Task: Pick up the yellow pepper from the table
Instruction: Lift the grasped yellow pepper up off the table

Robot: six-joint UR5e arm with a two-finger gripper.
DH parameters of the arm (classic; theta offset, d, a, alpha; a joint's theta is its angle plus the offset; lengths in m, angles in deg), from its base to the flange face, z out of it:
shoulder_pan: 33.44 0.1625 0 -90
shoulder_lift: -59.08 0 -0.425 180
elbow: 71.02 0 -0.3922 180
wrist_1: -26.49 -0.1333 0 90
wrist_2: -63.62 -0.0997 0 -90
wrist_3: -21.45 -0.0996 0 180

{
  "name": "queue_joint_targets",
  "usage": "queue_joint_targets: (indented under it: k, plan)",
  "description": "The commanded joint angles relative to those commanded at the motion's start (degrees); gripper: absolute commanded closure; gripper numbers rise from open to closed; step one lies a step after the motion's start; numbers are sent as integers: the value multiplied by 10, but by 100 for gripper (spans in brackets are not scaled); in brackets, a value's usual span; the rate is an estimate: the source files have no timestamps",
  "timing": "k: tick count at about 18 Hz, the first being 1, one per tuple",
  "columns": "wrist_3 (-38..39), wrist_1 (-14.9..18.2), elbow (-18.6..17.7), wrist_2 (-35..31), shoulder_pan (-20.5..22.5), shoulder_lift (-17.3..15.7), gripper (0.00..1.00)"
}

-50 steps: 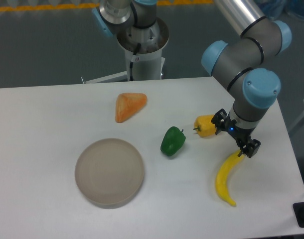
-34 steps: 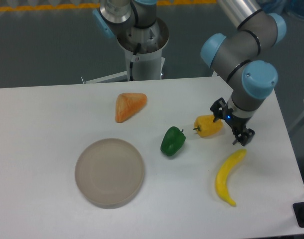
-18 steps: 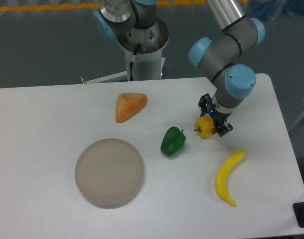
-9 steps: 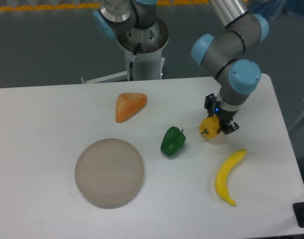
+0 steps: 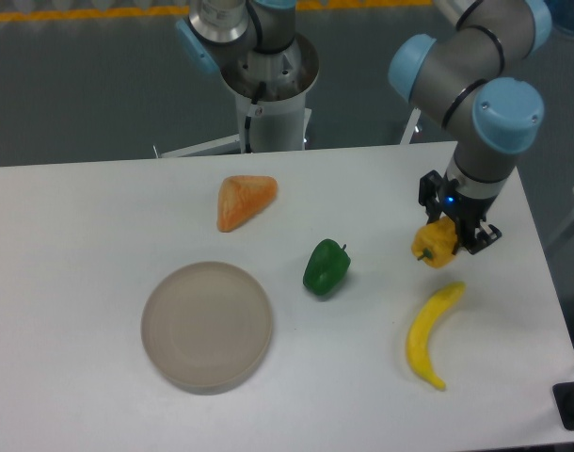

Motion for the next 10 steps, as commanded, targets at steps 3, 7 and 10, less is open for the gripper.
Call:
queue_joint_targets:
  k: [3, 7, 10]
  plan:
    - [1, 2, 24, 0, -11, 24, 80]
    - [2, 2, 29, -1, -15, 27, 80]
    - [1, 0, 28, 0, -16, 27, 80]
